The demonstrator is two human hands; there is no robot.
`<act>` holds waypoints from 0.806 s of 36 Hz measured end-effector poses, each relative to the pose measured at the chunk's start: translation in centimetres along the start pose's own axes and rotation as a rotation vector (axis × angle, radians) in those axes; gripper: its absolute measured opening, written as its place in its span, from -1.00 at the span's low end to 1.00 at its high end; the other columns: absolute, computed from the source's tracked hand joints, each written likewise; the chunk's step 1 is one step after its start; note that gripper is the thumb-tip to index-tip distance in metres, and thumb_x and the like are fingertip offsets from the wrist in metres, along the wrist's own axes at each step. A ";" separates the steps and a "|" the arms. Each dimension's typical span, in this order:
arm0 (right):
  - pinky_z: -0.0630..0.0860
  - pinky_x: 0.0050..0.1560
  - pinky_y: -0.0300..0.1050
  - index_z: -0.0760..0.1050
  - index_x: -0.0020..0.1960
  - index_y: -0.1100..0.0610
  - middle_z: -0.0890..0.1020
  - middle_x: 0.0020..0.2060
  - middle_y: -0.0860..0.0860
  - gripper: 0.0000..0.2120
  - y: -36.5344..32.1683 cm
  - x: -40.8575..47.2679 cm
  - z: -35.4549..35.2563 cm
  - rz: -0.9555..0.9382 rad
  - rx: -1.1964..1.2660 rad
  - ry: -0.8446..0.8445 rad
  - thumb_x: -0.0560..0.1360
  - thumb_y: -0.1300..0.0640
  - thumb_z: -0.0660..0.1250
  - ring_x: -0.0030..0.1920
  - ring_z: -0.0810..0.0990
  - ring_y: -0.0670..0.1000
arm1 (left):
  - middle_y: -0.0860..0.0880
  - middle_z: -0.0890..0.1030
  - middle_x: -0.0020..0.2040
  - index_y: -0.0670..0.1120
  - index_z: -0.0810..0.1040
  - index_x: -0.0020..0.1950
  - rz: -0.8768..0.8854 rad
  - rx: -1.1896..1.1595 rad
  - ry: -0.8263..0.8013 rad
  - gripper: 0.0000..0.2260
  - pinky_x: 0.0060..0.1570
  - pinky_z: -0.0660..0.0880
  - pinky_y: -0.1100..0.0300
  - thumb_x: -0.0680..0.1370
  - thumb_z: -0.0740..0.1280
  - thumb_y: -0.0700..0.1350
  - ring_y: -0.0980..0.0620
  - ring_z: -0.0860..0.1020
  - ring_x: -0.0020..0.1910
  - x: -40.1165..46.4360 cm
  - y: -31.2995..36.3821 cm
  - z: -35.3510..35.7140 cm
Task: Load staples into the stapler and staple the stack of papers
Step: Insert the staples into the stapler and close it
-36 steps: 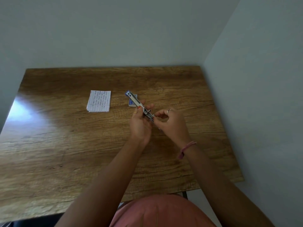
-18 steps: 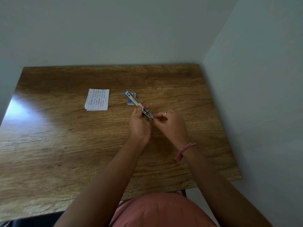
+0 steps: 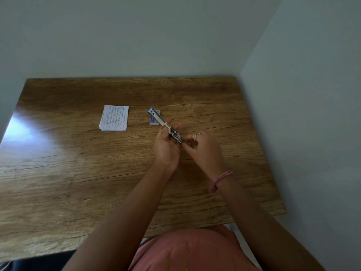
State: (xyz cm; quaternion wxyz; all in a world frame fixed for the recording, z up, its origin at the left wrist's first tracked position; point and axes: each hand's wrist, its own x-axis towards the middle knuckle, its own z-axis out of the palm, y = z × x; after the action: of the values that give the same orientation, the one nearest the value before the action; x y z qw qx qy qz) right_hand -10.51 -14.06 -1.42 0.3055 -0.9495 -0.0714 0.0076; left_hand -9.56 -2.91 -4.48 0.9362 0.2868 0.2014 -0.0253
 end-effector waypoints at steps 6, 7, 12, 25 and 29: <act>0.52 -0.14 -0.30 0.59 0.11 0.06 0.64 -0.06 -0.04 -0.77 1.0 -0.2 -0.2 0.003 0.113 -0.058 0.46 0.09 0.41 -0.11 0.59 -0.13 | -0.06 0.68 -0.15 -0.07 0.49 0.15 0.002 0.035 -0.013 -0.77 0.01 0.56 -0.09 0.68 0.05 -0.13 -0.04 0.62 -0.12 0.0 -0.1 0.0; 0.49 -0.16 -0.33 0.58 0.12 0.05 0.64 -0.06 -0.05 -0.77 1.2 -0.3 -0.4 -0.009 0.127 -0.071 0.46 0.09 0.40 -0.11 0.59 -0.14 | -0.06 0.68 -0.15 -0.07 0.48 0.16 0.003 0.031 -0.014 -0.77 -0.08 0.61 -0.04 0.68 0.05 -0.13 0.00 0.64 -0.15 -0.1 0.0 0.1; 0.58 -0.11 -0.20 0.52 0.23 0.03 0.62 -0.04 -0.05 -0.74 2.0 -0.1 -2.1 -0.124 0.190 -0.235 0.55 0.07 0.28 -0.10 0.61 -0.13 | -0.08 0.66 -0.09 -0.09 0.47 0.22 -0.014 0.048 -0.008 -0.76 -0.18 0.61 0.05 0.68 0.05 -0.11 0.01 0.67 -0.17 -0.2 0.1 0.2; 0.56 -0.05 -0.09 0.60 0.17 0.07 0.69 -0.06 -0.01 -0.75 2.3 1.5 -3.7 -0.310 -0.010 -0.354 0.51 0.12 0.33 -0.11 0.62 -0.07 | -0.09 0.56 -0.08 -0.22 0.40 0.37 -0.143 0.150 -0.006 -0.68 -0.13 0.63 0.12 0.68 0.08 -0.13 -0.01 0.61 0.06 -1.0 0.6 0.9; 0.57 -0.03 -0.03 0.59 0.17 0.04 0.68 -0.06 -0.03 -0.74 2.3 1.5 -3.6 -0.309 -0.013 -0.356 0.49 0.10 0.35 -0.11 0.63 -0.08 | -0.19 0.54 0.08 -0.20 0.43 0.32 -0.161 0.165 -0.002 -0.71 -0.15 0.63 0.11 0.67 0.09 -0.11 -0.06 0.57 0.10 -1.2 0.5 1.2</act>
State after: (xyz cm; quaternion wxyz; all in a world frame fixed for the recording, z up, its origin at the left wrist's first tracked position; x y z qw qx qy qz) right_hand -8.47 -17.76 0.27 0.2793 -0.9130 -0.2688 0.1274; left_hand -10.13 -3.27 -2.86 0.9045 0.3460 0.2201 -0.1171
